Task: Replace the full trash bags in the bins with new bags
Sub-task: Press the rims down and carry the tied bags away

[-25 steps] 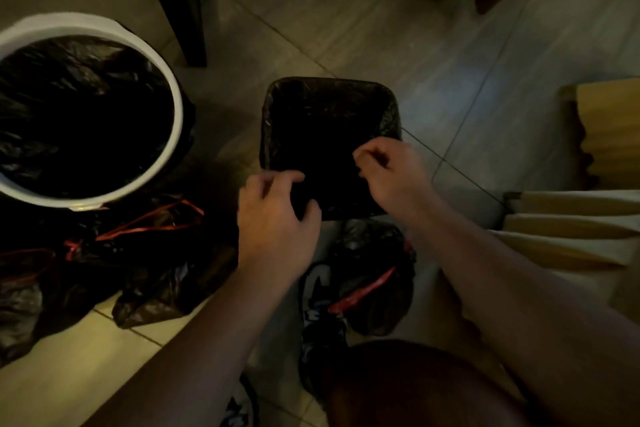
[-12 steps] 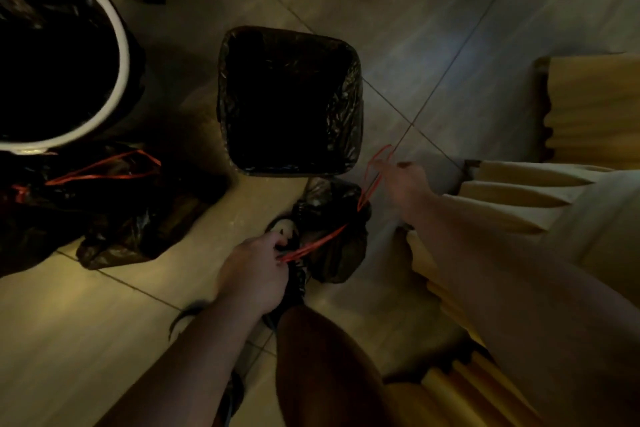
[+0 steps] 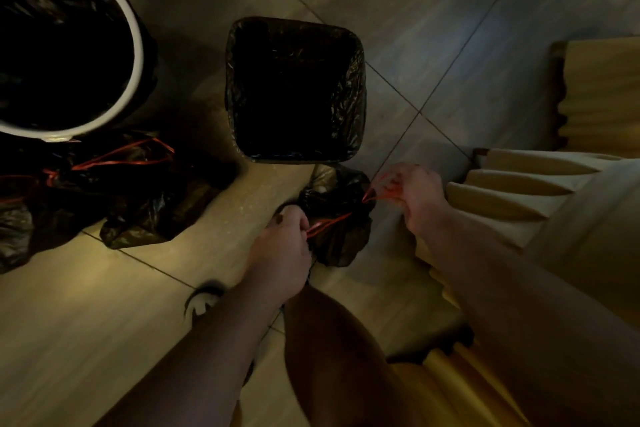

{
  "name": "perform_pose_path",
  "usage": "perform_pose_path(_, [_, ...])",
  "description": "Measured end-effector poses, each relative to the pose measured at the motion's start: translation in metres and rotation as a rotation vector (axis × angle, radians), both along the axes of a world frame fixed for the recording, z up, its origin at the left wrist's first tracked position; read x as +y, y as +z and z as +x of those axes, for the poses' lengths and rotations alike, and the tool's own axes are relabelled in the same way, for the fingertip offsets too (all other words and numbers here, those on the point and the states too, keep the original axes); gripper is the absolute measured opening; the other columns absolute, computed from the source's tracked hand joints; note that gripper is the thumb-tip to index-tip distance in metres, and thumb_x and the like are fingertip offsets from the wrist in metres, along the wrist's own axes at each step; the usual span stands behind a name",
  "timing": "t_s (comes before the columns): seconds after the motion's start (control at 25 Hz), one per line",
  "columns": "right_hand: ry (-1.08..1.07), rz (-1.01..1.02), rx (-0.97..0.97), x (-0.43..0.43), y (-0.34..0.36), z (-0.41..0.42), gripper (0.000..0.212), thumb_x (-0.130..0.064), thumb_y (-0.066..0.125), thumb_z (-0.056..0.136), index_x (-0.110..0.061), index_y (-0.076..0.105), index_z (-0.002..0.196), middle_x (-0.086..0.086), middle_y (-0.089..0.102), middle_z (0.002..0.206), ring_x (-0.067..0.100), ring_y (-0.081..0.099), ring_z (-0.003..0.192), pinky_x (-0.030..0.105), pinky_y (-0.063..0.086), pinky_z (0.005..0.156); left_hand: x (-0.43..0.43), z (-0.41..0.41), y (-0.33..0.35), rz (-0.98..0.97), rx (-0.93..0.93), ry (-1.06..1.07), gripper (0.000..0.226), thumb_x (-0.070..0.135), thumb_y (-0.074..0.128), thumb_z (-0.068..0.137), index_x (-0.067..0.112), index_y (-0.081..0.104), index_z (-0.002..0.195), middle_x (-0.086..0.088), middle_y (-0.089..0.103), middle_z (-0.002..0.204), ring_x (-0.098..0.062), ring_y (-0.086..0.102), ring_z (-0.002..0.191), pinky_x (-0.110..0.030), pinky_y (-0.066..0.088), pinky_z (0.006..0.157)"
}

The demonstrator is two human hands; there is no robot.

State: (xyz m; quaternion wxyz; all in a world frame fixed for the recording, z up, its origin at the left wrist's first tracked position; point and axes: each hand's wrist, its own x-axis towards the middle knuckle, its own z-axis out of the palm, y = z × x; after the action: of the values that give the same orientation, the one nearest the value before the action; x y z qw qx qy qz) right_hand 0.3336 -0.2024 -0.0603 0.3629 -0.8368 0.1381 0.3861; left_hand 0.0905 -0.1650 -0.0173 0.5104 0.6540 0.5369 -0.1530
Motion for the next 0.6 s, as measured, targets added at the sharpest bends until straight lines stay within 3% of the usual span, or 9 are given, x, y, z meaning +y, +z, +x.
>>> perform_pose_path(0.08, [0.153,0.120,0.000,-0.010,0.031,-0.005,0.030,0.000,0.064,0.087,-0.012,0.079,0.064,0.006,0.071,0.065,0.014,0.070,0.060,0.028,0.058,0.062,-0.001,0.006,0.014,0.051,-0.017,-0.041,0.012,0.026,0.048,0.108,0.035,0.044,0.114,0.005,0.053,0.103,-0.012,0.055,0.082,-0.038,0.056,0.069])
perform_pose_path(0.16, [0.337,0.181,0.043,-0.017,0.060,-0.017,0.029,-0.006,0.070,0.084,-0.021,0.081,0.061,0.004,0.075,0.069,0.016,0.073,0.072,0.030,0.060,0.072,-0.001,0.012,0.029,0.062,-0.025,-0.079,0.013,0.025,0.049,0.107,0.034,0.043,0.115,0.003,0.052,0.105,-0.013,0.054,0.083,-0.036,0.054,0.068])
perform_pose_path(0.24, [0.606,0.116,0.046,-0.021,0.077,-0.032,0.031,-0.010,0.070,0.091,-0.030,0.082,0.071,-0.002,0.079,0.083,0.015,0.074,0.087,0.035,0.058,0.085,0.000,0.019,0.044,0.079,-0.045,-0.121,0.014,0.023,0.052,0.106,0.033,0.044,0.114,0.002,0.054,0.106,-0.016,0.056,0.085,-0.036,0.053,0.067])
perform_pose_path(0.36, [0.963,0.038,0.145,-0.028,0.098,-0.055,0.036,-0.009,0.059,0.096,-0.043,0.074,0.095,-0.016,0.075,0.098,0.001,0.068,0.097,0.029,0.055,0.087,0.002,0.027,0.062,0.140,-0.102,-0.223,0.017,0.021,0.055,0.104,0.030,0.043,0.112,0.003,0.054,0.108,-0.018,0.055,0.088,-0.035,0.046,0.067])
perform_pose_path(0.48, [1.172,0.018,0.202,-0.033,0.111,-0.070,0.031,-0.017,0.066,0.093,-0.036,0.067,0.117,-0.014,0.071,0.109,0.006,0.067,0.105,0.034,0.058,0.090,0.006,0.029,0.072,0.167,-0.137,-0.325,0.021,0.021,0.055,0.104,0.033,0.037,0.105,0.005,0.051,0.106,-0.018,0.053,0.084,-0.031,0.036,0.064])
perform_pose_path(0.6, [1.246,-0.045,0.093,-0.037,0.113,-0.074,0.015,-0.025,0.068,0.098,-0.025,0.070,0.113,-0.007,0.072,0.101,0.011,0.070,0.094,0.042,0.060,0.086,0.009,0.029,0.075,0.158,-0.126,-0.371,0.029,0.019,0.056,0.102,0.035,0.033,0.100,0.006,0.047,0.101,-0.017,0.051,0.080,-0.031,0.033,0.061])
